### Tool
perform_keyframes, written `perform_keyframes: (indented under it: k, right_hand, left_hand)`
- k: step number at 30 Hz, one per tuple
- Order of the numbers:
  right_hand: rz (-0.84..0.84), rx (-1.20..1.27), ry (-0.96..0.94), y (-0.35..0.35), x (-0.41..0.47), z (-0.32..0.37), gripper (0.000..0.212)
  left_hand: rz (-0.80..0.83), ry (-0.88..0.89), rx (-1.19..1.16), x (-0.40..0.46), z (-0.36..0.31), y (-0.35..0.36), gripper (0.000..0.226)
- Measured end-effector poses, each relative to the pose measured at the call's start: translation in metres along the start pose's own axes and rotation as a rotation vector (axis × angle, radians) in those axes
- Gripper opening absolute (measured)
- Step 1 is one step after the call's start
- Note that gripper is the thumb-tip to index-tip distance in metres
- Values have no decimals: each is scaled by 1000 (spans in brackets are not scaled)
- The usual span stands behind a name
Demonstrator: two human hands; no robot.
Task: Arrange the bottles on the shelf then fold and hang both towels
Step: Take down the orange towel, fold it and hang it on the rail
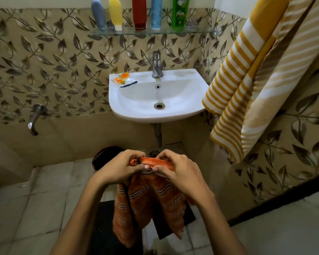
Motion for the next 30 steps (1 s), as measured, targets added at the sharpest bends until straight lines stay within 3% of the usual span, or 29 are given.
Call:
perform_keyframes:
  k: [8,10,12,19,22,25,30]
  right_hand:
    - [-28,100,102,2,-5,-25,24]
    - [-54,121,109,1,-4,-24,21]
    - [-40,139,107,6,-2,-24,19]
    - [-12,362,80,26,2,-20,13]
    - [45,463,103,38,4,-24,6]
    - [75,604,118,48,2,-24,12]
    - [-67,750,273,42,-8,-49,14]
  left_hand:
    - [-130,-55,-125,-8,27,-14,9]
    - [-126,-59,-190,-6,27,-10,36]
    - [-95,-45,-201,-2,19,1,47]
    - [-81,-64,-84,12,6,25,15]
    - [-154,-106,-37,11,11,20,21]
    - [-199,-85,-12,9,12,15,21]
    - [-237,-98,-63,3,20,12,22]
Point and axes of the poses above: each hand's wrist, its own x-axis towards the middle knuckle, its own y-axis out of the palm, z = x × y, the point moved 10 cm from there along x, towards the middle knuckle, and after that the axes turned 10 degrees about z, right-handed, at the moved point
